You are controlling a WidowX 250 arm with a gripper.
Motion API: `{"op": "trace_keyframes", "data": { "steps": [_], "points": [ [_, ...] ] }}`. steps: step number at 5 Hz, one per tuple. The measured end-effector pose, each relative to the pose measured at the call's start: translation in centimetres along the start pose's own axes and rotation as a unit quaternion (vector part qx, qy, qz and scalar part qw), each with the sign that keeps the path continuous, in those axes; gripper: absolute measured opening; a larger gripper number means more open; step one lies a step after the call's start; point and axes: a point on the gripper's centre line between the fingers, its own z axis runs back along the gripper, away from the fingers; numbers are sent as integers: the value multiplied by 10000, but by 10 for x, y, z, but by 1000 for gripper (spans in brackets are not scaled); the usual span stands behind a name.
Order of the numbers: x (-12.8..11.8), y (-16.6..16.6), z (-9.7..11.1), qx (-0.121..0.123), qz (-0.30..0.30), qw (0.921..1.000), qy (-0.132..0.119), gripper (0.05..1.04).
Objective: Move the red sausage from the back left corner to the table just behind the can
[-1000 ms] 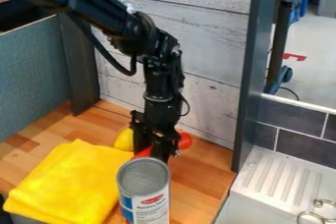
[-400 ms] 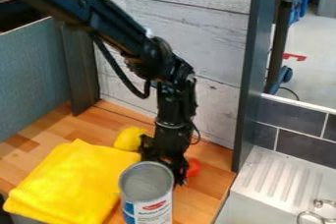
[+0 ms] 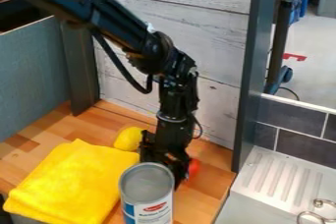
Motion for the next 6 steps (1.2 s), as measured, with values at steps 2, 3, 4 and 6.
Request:
{"op": "trace_keyframes", "data": {
  "steps": [2,3,4,6],
  "points": [
    [6,-1,-8,45,467,9979,-454,1006],
    [-3,22,21,40,642,9964,-544,1004],
    [-28,47,69,-133,999,9904,-949,1004],
    [-45,63,85,-260,1170,9889,-881,1003]
  ]
}}
